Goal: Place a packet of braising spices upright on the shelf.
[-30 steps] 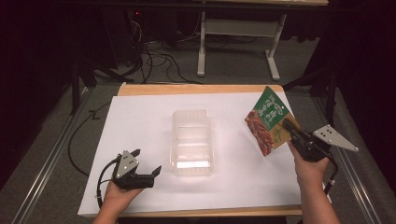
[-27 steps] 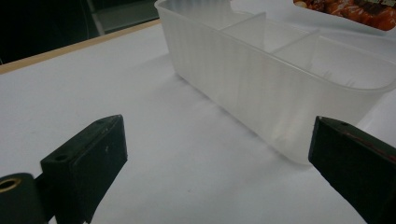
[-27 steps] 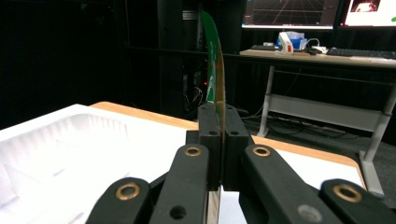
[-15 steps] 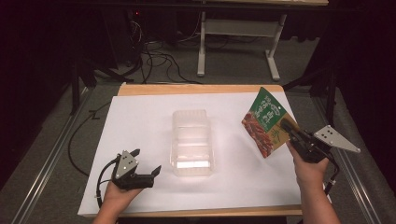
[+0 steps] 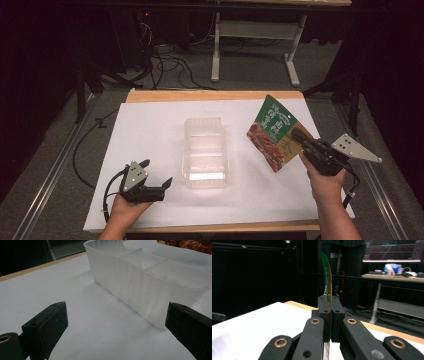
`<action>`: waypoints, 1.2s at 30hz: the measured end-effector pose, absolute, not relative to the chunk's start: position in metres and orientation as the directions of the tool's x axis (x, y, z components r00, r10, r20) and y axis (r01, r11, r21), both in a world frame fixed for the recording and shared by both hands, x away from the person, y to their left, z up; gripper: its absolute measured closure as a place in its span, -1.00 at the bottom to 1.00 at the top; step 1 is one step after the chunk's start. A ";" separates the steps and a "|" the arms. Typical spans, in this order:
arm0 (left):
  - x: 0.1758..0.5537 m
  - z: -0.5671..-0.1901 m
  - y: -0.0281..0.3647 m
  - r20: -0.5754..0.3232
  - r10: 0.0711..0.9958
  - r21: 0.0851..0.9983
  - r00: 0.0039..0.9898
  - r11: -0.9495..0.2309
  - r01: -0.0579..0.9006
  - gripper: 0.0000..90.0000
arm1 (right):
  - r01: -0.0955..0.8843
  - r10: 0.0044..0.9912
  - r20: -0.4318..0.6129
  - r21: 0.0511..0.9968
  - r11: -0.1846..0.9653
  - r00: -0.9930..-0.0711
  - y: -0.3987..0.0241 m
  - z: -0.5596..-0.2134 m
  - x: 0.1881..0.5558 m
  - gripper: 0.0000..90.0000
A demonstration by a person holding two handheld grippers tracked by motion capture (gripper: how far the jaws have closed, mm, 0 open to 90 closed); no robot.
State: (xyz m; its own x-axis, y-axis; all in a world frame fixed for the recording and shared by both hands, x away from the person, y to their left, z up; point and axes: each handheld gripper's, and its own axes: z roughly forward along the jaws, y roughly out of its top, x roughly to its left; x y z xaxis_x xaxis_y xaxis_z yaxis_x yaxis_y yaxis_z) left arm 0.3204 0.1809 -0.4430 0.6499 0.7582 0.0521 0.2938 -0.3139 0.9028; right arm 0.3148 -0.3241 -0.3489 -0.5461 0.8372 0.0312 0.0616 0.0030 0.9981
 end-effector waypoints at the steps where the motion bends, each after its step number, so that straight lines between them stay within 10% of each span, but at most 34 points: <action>1: 0.320 -0.443 0.181 0.052 0.759 0.903 0.649 -0.313 0.293 -0.89 | 0.058 0.829 0.034 0.998 -0.001 -0.558 -0.323 -0.348 0.315 1.00; 36: 0.320 -0.442 0.190 0.039 0.773 0.910 0.633 -0.289 0.296 -0.89 | 0.037 0.663 0.048 0.999 -0.030 -0.748 -0.243 -0.318 0.329 1.00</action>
